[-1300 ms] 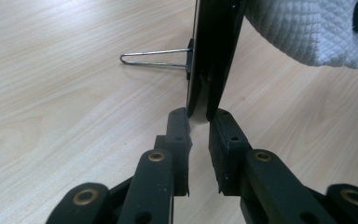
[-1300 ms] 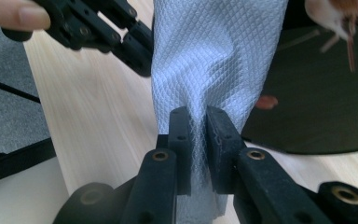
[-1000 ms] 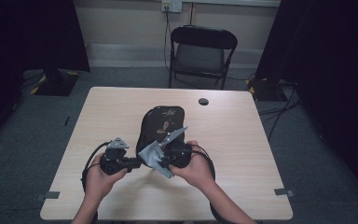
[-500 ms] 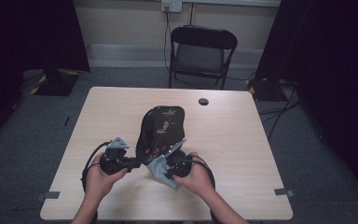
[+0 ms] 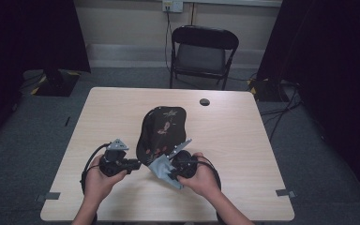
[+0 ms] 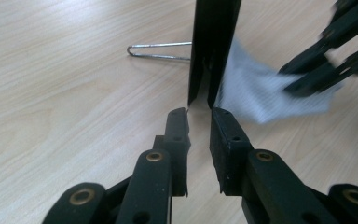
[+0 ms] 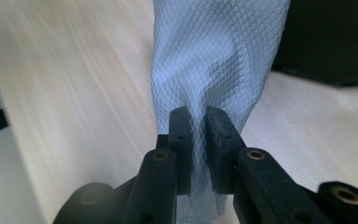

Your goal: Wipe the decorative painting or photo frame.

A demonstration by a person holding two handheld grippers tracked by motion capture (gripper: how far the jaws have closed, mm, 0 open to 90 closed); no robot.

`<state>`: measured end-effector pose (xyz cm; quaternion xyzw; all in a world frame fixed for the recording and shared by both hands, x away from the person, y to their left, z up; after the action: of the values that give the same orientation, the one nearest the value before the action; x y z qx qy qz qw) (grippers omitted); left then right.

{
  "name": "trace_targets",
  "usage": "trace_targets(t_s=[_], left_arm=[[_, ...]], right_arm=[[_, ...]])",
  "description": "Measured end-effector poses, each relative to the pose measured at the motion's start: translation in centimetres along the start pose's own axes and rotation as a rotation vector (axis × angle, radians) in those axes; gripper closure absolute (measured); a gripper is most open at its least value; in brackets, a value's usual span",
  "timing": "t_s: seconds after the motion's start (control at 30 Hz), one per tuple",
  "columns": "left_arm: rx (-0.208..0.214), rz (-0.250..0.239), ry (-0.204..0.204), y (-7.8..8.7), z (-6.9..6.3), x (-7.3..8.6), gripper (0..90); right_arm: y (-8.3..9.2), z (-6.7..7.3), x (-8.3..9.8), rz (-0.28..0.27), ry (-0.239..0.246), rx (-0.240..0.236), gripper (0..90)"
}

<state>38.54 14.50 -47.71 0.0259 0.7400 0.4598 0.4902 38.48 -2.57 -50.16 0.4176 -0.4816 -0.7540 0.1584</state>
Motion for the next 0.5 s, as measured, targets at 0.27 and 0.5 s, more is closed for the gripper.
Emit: trace_targets(t_s=[0.27,0.5], left_arm=[[-0.026,0.0,0.013,0.3,0.5,0.3,79.5],[-0.03,-0.005,0.018,0.4,0.8,0.2,79.9]], right_arm=[[4.4,1.8,-3.2,-0.106,0.056,-0.001,81.9],[5.7,2.9,-6.0,-0.138,0.076,0.0,81.8]])
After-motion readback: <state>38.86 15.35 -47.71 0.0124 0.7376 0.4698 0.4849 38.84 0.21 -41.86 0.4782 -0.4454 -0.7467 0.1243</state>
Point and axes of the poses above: each handheld gripper's, and its own axes: y roughly backward along the jaws, x roughly out of its underside, z roughly to its left, the point moved 8 cm from there along -y, roughly forward along the jaws, and after that the axes turned 8 degrees about -y, right-handed, at the moved point
